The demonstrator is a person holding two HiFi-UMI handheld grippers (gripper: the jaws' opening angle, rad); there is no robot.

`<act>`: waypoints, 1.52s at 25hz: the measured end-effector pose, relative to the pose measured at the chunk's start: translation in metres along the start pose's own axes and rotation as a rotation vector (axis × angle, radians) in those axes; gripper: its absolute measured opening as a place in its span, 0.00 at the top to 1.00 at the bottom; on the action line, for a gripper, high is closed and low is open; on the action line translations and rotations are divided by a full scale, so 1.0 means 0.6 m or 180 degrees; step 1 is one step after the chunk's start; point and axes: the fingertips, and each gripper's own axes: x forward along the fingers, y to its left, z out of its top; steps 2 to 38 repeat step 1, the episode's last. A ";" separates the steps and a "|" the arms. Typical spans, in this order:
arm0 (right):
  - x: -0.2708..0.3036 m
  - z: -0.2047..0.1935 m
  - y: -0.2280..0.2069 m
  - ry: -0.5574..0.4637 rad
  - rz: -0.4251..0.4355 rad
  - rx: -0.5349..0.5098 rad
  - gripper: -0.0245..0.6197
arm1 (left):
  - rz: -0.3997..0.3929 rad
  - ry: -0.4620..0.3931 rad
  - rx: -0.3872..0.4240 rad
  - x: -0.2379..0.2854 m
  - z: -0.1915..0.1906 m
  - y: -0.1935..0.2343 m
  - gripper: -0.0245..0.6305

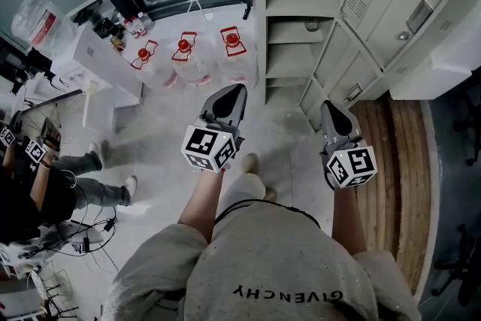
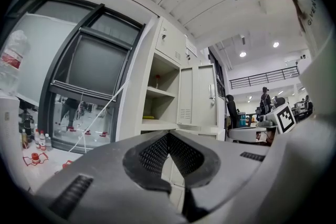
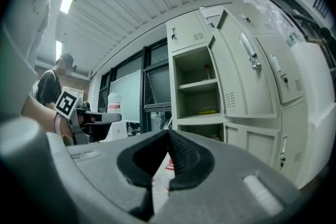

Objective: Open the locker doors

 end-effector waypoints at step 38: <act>0.001 0.000 -0.002 -0.0001 -0.0004 0.0001 0.96 | -0.0004 -0.0002 0.0001 0.003 0.000 0.000 0.96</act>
